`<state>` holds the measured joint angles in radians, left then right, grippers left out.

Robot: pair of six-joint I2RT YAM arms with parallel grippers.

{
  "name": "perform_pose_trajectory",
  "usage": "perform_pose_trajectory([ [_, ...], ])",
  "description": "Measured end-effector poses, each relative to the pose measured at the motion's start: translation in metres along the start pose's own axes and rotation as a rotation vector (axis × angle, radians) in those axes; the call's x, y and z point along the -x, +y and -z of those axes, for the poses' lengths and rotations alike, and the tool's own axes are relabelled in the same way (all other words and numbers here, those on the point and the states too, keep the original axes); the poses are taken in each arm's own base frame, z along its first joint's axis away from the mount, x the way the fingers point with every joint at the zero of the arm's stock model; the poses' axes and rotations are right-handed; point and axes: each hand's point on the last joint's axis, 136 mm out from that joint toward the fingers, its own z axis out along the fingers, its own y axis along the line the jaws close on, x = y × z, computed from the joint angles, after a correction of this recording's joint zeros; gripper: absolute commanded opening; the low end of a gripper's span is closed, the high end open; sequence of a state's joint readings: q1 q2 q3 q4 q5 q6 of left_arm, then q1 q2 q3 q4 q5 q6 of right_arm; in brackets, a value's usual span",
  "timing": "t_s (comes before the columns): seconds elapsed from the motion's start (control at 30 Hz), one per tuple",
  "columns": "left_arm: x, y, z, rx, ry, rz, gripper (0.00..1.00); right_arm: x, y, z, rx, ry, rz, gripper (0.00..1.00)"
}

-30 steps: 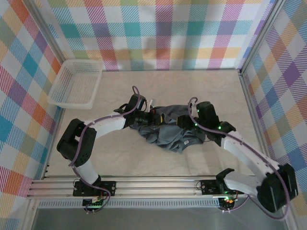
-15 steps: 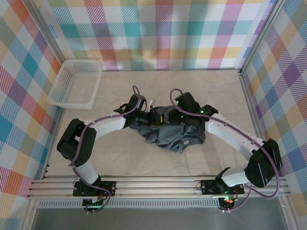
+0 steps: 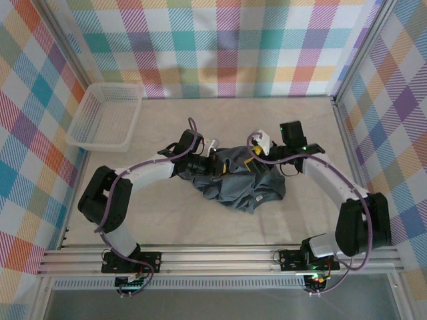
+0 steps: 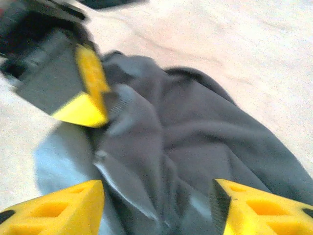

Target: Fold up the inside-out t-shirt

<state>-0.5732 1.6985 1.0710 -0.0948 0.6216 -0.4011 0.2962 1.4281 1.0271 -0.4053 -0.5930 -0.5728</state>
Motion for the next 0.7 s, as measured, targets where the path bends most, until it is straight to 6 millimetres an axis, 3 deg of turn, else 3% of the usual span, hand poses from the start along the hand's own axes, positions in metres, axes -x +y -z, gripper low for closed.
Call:
perform_pose_trajectory([
  [0.13, 0.002, -0.003, 0.0, -0.014, -0.007, -0.007, 0.0, 0.008, 0.014, -0.015, 0.169, -0.035, 0.021, 0.54],
  [0.37, 0.002, -0.004, 0.0, -0.02, -0.006, -0.009, 0.0, -0.014, 0.028, -0.029, 0.303, 0.002, -0.018, 0.53],
  [0.57, 0.002, -0.004, 0.0, -0.021, -0.006, -0.006, 0.0, -0.012, 0.023, -0.036, 0.332, 0.006, -0.033, 0.31],
  [0.7, 0.004, -0.006, 0.0, -0.026, -0.011, -0.003, 0.0, -0.014, 0.016, -0.039, 0.304, 0.016, -0.037, 0.4],
])
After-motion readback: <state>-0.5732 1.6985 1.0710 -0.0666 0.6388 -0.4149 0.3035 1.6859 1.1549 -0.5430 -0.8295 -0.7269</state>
